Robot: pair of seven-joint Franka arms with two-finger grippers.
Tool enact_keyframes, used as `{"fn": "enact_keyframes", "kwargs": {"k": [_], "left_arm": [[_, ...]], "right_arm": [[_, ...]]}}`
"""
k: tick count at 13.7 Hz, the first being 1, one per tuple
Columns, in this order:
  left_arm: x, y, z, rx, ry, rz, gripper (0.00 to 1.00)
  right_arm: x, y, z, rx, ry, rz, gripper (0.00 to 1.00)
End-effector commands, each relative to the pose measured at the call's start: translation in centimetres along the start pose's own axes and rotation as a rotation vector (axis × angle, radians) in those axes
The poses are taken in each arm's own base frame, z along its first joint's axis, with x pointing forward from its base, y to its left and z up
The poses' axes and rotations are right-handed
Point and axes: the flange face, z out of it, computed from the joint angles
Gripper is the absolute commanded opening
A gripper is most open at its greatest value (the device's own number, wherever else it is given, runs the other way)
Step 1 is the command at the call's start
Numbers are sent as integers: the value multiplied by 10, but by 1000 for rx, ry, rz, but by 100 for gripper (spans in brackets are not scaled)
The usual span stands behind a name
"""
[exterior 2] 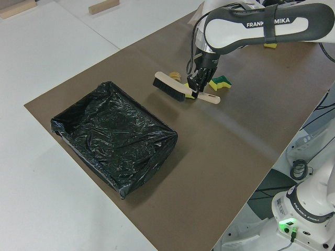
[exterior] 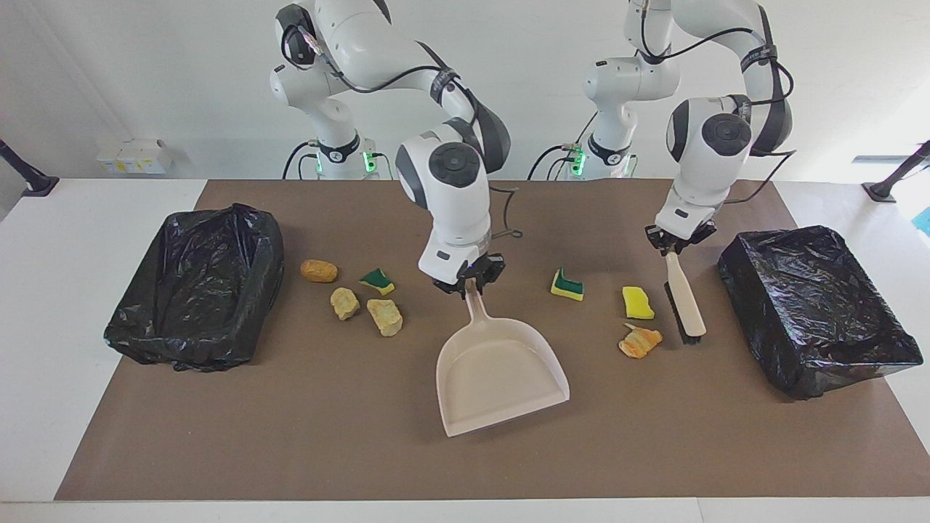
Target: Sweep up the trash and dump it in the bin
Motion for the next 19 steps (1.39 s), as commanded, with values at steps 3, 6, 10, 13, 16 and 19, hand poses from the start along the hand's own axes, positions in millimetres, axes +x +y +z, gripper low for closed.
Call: {"fn": "enact_keyframes", "kwargs": {"k": [3,6,10,13,16,19], "left_arm": [[-8,39,18,-43,14,211,0],[-18,73,19,-38,4,327,0],[-44,132,16,-16,-69,472,0],[-68,176,6,-50,-115,523,0],[-71,192,-16,-54,-116,492,0],[-59,175,-31,-64,-87,394,0]], "right_arm": [[-45,47,-15,32,-63,-444,0],[-40,73,13,6,-92,-766,0],[-32,68,35,-77,-146,-987,0],[-30,31,70,-78,-163,-1104,0],[-30,20,75,-97,-183,-1142,0],[-31,30,75,-98,-200,-1164,0]]}}
